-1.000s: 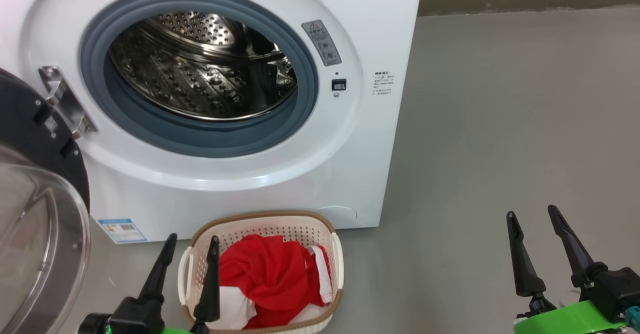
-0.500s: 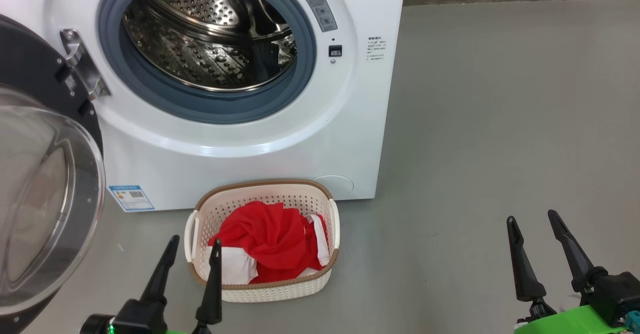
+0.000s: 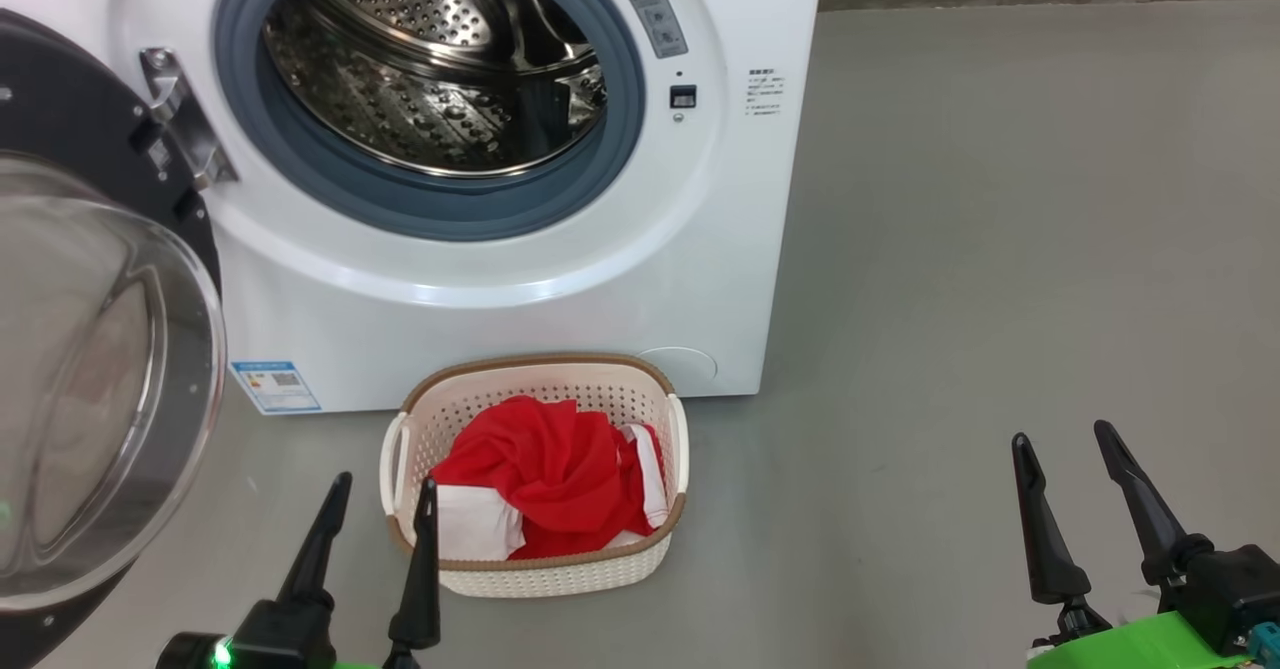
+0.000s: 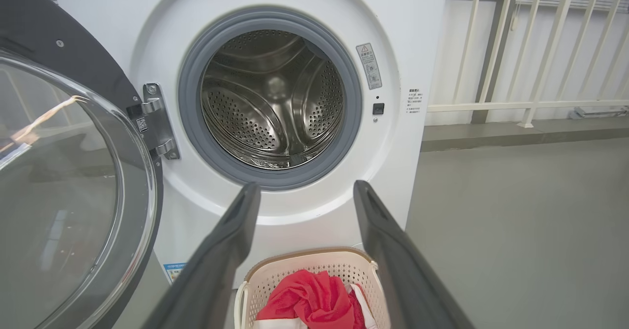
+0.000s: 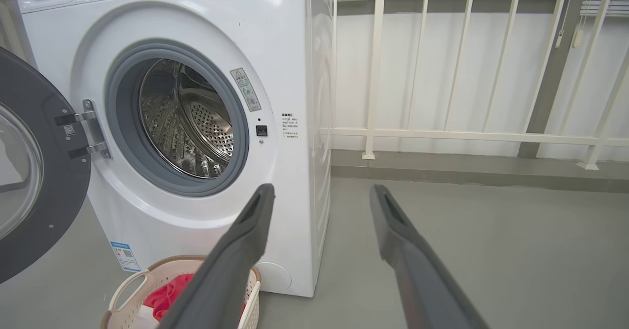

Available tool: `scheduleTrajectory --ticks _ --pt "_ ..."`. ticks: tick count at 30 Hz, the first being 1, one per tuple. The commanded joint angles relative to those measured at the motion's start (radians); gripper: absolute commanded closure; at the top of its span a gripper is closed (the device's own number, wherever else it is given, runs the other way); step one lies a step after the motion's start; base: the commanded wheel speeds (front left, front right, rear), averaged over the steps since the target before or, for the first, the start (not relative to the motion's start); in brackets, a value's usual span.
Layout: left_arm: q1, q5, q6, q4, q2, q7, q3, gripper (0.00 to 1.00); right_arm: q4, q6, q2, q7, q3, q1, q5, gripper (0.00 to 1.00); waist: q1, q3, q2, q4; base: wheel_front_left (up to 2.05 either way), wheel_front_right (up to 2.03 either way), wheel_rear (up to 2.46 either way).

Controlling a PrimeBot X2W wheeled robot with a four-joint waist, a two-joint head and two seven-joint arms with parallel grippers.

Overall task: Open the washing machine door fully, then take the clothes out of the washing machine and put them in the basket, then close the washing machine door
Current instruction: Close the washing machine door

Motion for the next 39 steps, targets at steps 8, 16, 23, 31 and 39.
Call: scheduleTrajectory --ticks 8,16,23,31,39 --pt "-0.03 0.017 0.03 -0.037 0.008 -0.008 0.04 0.0 -0.03 0.006 -0.014 -0.006 0.037 -0.03 -0.02 0.0 -0.0001 0.011 0.0 0.083 0.0 0.0 0.0" --pt "-0.038 0.018 0.053 -0.054 0.009 -0.008 0.047 0.0 -0.033 0.006 -0.014 -0.006 0.055 -0.054 -0.022 0.0 -0.0001 0.031 0.0 0.173 0.0 0.0 0.0" --pt "-0.043 0.017 0.069 -0.08 0.008 -0.008 0.053 0.0 -0.037 0.006 -0.014 -0.006 0.07 -0.075 -0.031 0.0 -0.0001 0.055 0.0 0.27 0.0 0.0 0.0" --pt "-0.043 0.005 0.093 -0.087 0.007 -0.008 0.063 0.0 -0.037 0.006 -0.014 -0.006 0.07 -0.087 -0.048 0.0 -0.0001 0.062 0.0 0.365 0.0 0.0 0.0" --pt "-0.039 -0.005 0.113 -0.11 0.007 -0.008 0.069 0.0 -0.04 0.006 -0.014 -0.006 0.086 -0.087 -0.049 0.0 -0.0001 0.057 0.0 0.423 0.0 0.0 0.0"
